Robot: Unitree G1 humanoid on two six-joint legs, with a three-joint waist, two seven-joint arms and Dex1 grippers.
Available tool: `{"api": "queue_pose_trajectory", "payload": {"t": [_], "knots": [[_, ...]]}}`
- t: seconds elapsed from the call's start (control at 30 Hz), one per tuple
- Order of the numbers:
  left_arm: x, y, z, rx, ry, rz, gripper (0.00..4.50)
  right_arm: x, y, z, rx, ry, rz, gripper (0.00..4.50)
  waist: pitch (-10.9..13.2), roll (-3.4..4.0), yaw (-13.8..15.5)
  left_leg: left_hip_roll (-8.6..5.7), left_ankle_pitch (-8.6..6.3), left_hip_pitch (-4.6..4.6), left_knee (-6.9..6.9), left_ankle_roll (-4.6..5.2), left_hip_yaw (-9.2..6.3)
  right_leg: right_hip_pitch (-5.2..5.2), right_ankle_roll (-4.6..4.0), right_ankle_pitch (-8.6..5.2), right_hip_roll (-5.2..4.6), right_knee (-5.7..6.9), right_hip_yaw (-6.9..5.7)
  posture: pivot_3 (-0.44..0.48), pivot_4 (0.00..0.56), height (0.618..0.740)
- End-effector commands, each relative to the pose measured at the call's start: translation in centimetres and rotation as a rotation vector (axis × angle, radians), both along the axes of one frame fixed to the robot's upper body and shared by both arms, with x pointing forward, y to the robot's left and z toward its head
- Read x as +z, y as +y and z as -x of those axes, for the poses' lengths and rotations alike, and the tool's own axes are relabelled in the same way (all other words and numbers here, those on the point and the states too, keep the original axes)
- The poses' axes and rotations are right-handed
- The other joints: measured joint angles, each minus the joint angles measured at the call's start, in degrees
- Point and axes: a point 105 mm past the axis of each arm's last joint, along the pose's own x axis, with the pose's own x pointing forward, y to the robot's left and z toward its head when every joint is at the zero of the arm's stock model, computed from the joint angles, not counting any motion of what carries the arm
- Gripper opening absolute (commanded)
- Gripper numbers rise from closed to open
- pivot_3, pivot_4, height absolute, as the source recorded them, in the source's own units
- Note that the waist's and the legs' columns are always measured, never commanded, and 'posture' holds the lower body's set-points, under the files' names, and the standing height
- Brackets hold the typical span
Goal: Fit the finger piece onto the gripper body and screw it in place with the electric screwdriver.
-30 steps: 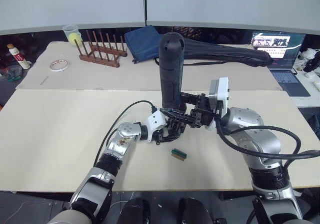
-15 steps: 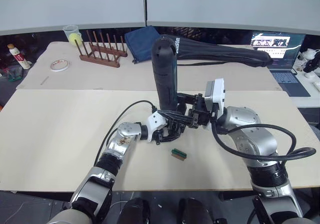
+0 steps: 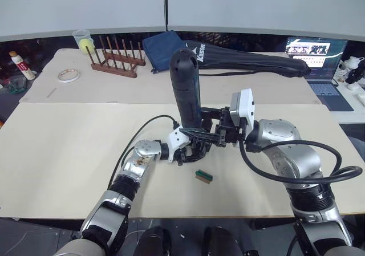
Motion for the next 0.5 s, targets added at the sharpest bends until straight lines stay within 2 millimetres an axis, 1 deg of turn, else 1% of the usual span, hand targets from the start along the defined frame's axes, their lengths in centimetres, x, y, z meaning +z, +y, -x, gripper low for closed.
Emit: {"api": "queue_pose_trajectory", "payload": {"t": [0.03,0.27,0.5], "knots": [[2.11,-0.07,-0.62,0.001,-0.067,0.032,2.30,-4.27,-1.66,-1.90,-0.109,0.177,0.099,1.92,0.00,0.00,0.00,0.00,0.00,0.00,0.00,0.00,0.00,0.00,0.00,0.00,0.00,0.00,0.00,0.000,0.150,0.740],[2.04,0.05,-0.57,0.003,-0.067,0.030,2.30,-4.73,-1.95,-1.79,-0.110,0.156,0.110,1.92,-0.01,0.00,-0.01,0.00,0.00,0.00,0.00,0.01,0.00,0.00,0.00,0.00,0.00,0.00,0.00,0.000,0.150,0.740],[1.93,0.04,-0.43,-0.001,-0.065,0.030,2.30,-4.35,-2.38,-1.74,-0.125,0.153,0.086,1.92,-0.01,0.00,-0.01,0.00,-0.01,0.01,0.00,0.01,0.00,0.00,0.00,0.00,0.00,0.00,0.00,0.000,0.150,0.740]]}}
